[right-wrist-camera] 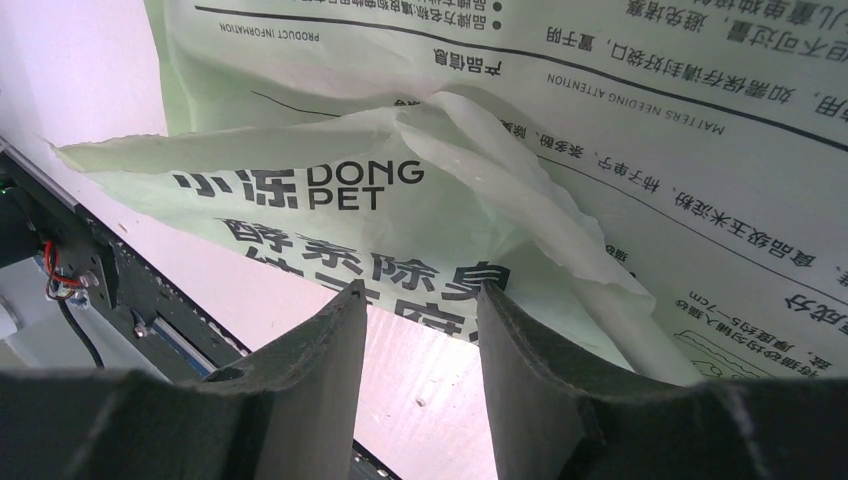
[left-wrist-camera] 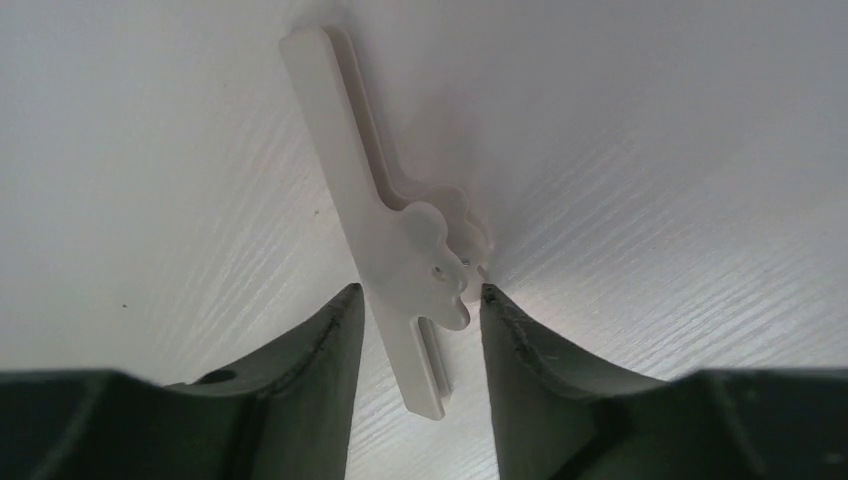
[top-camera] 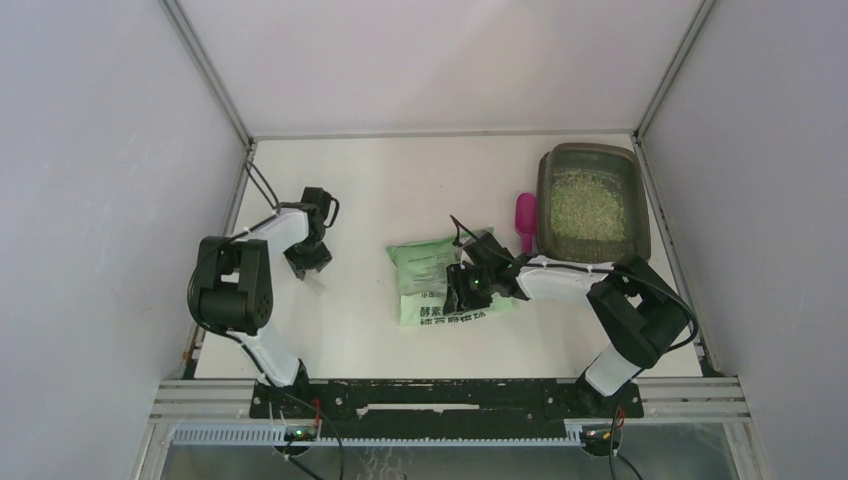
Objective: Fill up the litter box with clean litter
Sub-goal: Pick up the clamp at the center of the board.
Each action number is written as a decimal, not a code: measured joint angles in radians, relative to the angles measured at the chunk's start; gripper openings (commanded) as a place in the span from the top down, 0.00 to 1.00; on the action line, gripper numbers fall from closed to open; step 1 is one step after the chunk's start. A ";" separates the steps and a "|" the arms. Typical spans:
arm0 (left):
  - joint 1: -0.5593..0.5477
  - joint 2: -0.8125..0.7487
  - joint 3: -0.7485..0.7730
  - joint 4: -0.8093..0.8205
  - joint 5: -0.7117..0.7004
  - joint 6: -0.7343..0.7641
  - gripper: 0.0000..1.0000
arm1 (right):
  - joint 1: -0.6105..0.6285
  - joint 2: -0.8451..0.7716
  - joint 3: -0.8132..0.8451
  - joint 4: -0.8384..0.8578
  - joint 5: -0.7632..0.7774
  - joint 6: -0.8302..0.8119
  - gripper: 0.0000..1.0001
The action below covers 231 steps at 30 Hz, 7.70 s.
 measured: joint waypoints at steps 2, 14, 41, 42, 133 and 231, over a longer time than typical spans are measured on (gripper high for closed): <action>0.000 0.000 0.000 0.001 -0.001 -0.001 0.71 | 0.000 0.002 0.000 0.003 -0.003 0.000 0.48; 0.005 -0.051 0.000 -0.027 -0.010 0.029 1.00 | -0.007 0.015 0.000 0.027 -0.031 0.000 0.48; -0.209 -0.575 -0.214 0.372 0.591 0.018 1.00 | -0.167 -0.111 -0.013 0.002 -0.229 -0.001 0.36; -0.225 -0.586 -0.229 0.397 0.608 0.008 1.00 | -0.169 -0.119 -0.014 0.006 -0.245 0.002 0.36; -0.467 -1.015 -0.756 1.326 0.953 -0.436 0.41 | -0.205 -0.306 -0.070 0.695 -0.537 0.565 1.00; -0.388 -0.776 -0.773 1.459 1.046 -0.606 0.66 | -0.134 -0.260 -0.071 0.621 -0.548 0.525 1.00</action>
